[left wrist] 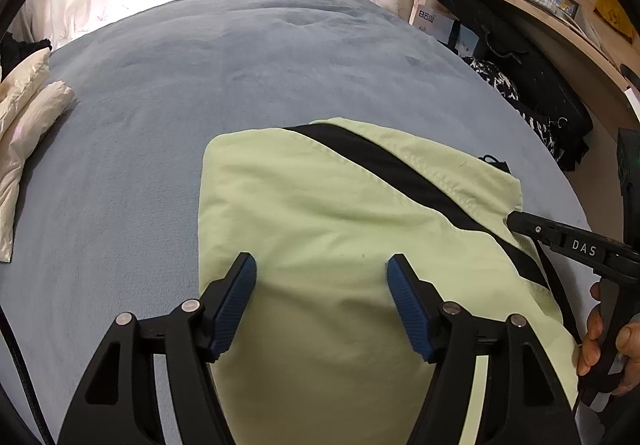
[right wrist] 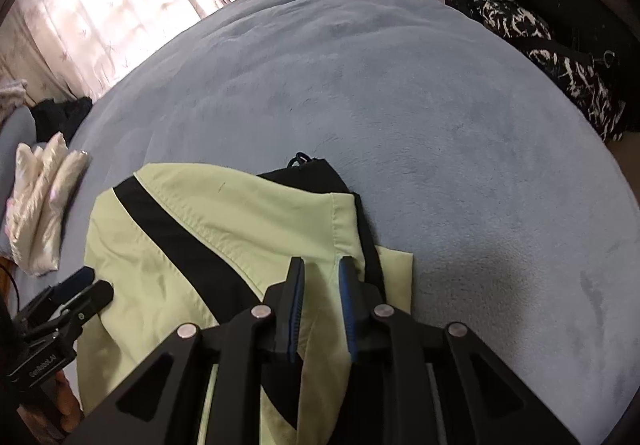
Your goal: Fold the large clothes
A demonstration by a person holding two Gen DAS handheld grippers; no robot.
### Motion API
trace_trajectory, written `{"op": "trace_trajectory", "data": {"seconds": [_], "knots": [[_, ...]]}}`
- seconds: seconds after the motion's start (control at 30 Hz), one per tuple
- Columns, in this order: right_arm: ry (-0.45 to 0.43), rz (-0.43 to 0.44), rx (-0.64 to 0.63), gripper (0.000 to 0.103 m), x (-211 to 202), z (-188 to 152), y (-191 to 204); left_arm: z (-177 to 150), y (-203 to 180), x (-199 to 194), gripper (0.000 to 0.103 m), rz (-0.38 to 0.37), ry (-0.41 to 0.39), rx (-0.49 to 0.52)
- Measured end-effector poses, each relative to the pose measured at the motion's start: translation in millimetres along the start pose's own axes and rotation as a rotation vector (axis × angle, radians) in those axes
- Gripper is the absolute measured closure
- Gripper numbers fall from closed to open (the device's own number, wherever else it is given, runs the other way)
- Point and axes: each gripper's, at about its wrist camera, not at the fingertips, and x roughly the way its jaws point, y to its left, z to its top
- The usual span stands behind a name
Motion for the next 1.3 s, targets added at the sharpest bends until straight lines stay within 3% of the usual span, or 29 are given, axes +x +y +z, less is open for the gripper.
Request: {"op": "trace_trajectory", "data": {"seconds": [0.37, 0.5, 0.67, 0.73, 0.87, 1.0, 1.3], "knots": [[0.021, 0.006, 0.018, 0.084, -29, -8, 4, 0, 3, -12, 0.022, 0.028, 0.078, -0.050], [0.016, 0.015, 0.019, 0.063, -47, -14, 9, -9, 7, -23, 0.020, 0.023, 0.105, -0.072], [0.014, 0.016, 0.002, 0.045, -71, -28, 16, -29, 13, -40, 0.018, 0.004, 0.144, -0.097], [0.013, 0.010, 0.004, 0.030, -81, -36, 17, -36, 15, -47, 0.018, -0.004, 0.154, -0.096], [0.035, 0.016, 0.003, 0.023, -97, -52, 17, -53, 16, -62, 0.018, -0.017, 0.172, -0.074], [0.065, 0.044, 0.014, 0.004, -109, -64, 12, -65, 14, -82, 0.018, -0.043, 0.179, -0.050], [0.069, 0.100, -0.033, 0.000, -126, -69, 6, -74, 16, -102, 0.012, -0.102, 0.208, -0.011]]}}
